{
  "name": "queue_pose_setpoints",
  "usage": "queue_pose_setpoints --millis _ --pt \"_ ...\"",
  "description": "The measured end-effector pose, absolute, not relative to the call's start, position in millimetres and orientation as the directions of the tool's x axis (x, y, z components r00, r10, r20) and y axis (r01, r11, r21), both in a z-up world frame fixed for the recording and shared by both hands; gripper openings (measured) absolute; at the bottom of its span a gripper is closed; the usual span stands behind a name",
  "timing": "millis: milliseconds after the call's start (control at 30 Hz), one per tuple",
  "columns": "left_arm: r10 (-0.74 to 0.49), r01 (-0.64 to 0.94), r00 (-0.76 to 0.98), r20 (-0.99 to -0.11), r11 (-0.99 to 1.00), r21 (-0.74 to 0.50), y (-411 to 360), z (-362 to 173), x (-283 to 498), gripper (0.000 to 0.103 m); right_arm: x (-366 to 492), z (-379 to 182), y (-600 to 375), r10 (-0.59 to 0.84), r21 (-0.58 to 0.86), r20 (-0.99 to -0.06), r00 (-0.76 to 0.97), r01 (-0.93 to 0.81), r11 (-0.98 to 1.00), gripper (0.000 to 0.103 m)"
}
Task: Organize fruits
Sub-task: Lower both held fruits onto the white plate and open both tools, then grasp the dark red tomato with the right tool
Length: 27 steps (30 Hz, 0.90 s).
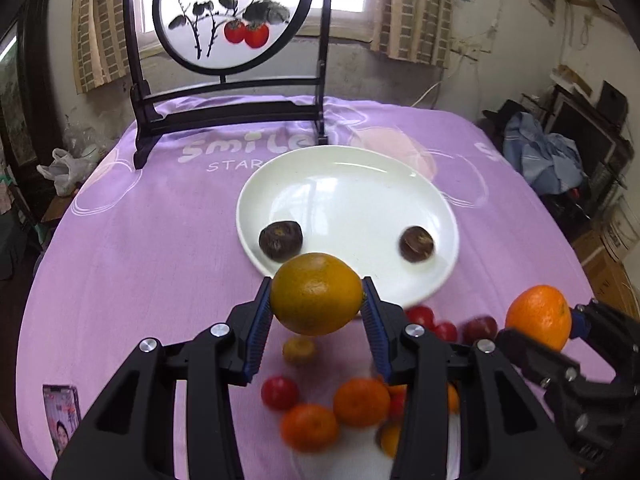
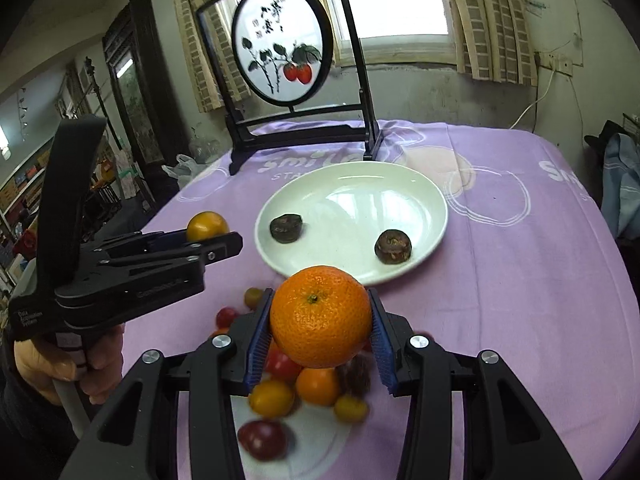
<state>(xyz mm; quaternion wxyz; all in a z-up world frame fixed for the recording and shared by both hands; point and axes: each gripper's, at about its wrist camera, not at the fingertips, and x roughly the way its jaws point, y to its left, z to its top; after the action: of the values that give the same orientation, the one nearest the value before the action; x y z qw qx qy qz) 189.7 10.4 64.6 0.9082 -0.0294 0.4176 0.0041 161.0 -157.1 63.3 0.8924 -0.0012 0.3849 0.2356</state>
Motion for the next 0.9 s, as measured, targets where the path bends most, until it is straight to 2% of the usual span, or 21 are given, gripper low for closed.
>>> queue_pose_setpoints --millis 133,500,567,633,767,833,900 --pt "-0.008 -0.037 0.596 -0.803 0.999 -0.038 7 41 233 0.042 195 42 -138 0.398 0.172 -0.744 0.536 -0.422 0.89 0.045" --pt "-0.001 -0.037 0.522 -0.853 0.999 -0.024 3 -1 283 0.044 241 6 -122 0.374 0.151 -0.788 0.49 -0.434 0.888 0.046" --pt "0.029 -0.056 0.532 -0.846 0.998 -0.001 5 0 285 0.051 243 6 -123 0.361 0.136 -0.785 0.504 -0.428 0.893 0.052" --pt "0.048 -0.08 0.547 -0.836 0.997 0.005 10 4 282 0.067 241 9 -131 0.364 0.149 -0.773 0.52 -0.409 0.9 0.065" --pt "0.012 -0.058 0.579 -0.815 0.998 -0.026 18 20 258 0.075 228 16 -147 0.398 0.189 -0.767 0.503 -0.416 0.889 0.067" --pt "0.02 -0.049 0.602 -0.798 0.999 -0.012 19 29 239 0.084 214 20 -155 0.397 0.183 -0.76 0.514 -0.417 0.89 0.067" --pt "0.041 -0.048 0.621 -0.783 0.999 0.015 19 35 219 0.085 200 24 -161 0.395 0.18 -0.758 0.519 -0.416 0.891 0.068"
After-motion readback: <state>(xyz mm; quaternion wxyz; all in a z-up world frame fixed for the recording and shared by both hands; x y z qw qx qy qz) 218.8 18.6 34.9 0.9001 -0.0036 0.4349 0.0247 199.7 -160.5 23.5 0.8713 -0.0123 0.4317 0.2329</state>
